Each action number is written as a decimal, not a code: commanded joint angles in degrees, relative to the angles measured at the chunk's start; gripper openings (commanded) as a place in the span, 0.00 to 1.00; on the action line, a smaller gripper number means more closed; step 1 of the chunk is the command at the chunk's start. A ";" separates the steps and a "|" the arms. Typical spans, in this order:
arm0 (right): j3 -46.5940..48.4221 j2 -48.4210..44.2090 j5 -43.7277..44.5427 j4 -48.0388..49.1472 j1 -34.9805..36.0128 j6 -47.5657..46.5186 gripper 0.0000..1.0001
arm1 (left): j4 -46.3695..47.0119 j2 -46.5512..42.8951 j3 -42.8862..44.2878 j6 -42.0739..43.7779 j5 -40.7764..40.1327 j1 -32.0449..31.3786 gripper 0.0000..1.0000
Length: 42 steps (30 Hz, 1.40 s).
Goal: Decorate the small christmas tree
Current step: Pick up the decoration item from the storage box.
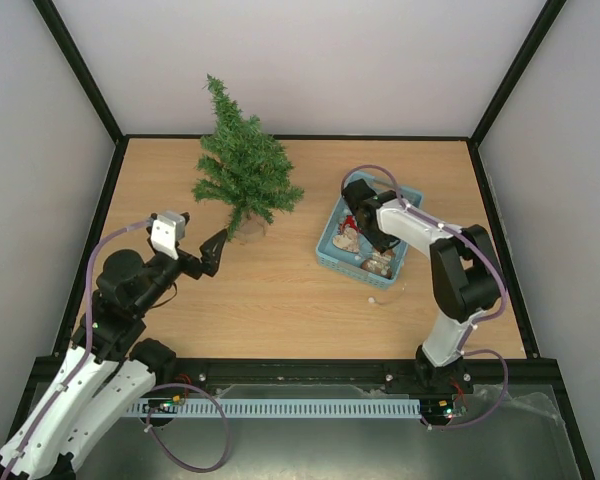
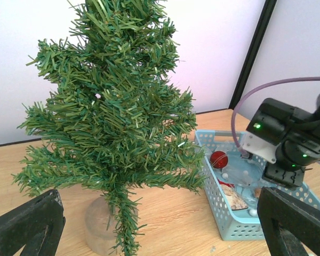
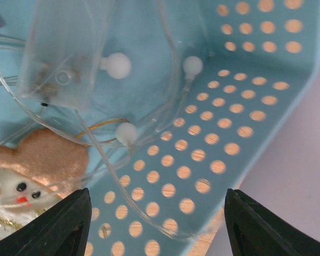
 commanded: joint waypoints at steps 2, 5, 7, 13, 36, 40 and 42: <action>2.50 4.72 -2.42 -2.72 -0.42 -2.78 0.66 | 1.21 -0.62 -0.52 0.26 -0.11 -1.20 1.00; 2.80 6.98 -0.74 -2.71 -0.42 -3.39 0.65 | 1.10 -0.71 -0.58 0.34 -0.63 -1.29 1.00; 2.90 8.55 2.31 -1.42 -0.59 -3.83 0.65 | 1.04 -0.62 -0.56 0.27 -0.81 -1.37 1.00; 4.91 12.15 4.46 0.61 -1.81 -5.27 0.57 | 0.95 -0.61 -0.59 0.34 -1.04 -1.47 1.00; 11.16 5.20 8.32 4.29 -1.92 -0.64 0.02 | 0.76 -0.62 -0.59 0.51 -1.56 -1.56 1.00; 14.02 2.35 11.93 0.55 -1.45 2.41 0.02 | 0.73 -0.39 -0.63 0.54 -1.72 -1.56 1.00; 15.31 0.47 14.09 -0.48 -1.16 3.20 0.02 | 0.62 -0.27 -0.67 0.53 -1.95 -1.56 1.00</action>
